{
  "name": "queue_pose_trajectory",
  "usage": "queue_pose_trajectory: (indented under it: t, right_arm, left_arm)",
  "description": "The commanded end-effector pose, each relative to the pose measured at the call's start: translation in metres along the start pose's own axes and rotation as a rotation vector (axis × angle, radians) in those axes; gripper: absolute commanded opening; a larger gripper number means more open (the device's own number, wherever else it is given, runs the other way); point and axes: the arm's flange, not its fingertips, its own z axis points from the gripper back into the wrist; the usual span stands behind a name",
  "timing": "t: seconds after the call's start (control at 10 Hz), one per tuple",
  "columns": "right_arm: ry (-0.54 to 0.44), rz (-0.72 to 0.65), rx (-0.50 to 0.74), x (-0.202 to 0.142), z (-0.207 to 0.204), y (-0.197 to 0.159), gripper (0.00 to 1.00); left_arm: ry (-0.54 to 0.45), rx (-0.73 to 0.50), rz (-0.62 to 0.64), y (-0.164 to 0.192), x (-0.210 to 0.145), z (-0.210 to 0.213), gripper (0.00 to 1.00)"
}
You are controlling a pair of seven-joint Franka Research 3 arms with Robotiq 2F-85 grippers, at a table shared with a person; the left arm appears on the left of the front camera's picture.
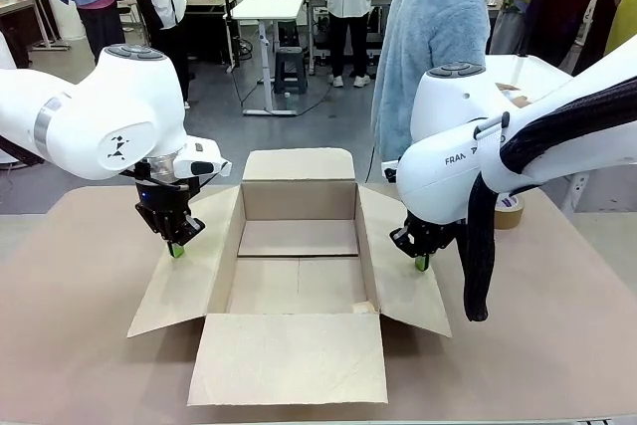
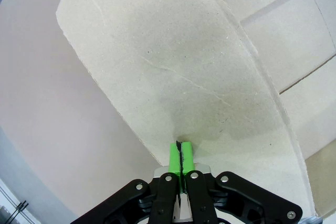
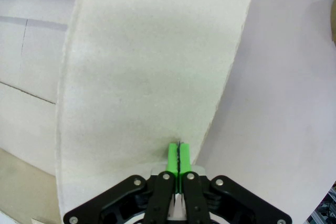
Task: Wrap the clocks to prevent damage.
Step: Once the human has placed the objects inside and stepped back, release both hands from the side flaps of the Package Box.
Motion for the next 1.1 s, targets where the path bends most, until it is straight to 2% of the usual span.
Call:
queue_pose_trajectory:
  t: [0.0,1.0]
  right_arm:
    - [0.004,-0.008,-0.011,-0.0013,-0.0012,0.0025,0.01]
    - [0.004,-0.008,-0.011,-0.0013,-0.0012,0.0025,0.01]
  left_arm:
    - [-0.004,0.01,-0.005,0.0006,-0.001,0.0019,0.0]
    - [-0.004,0.01,-0.005,0.0006,-0.001,0.0019,0.0]
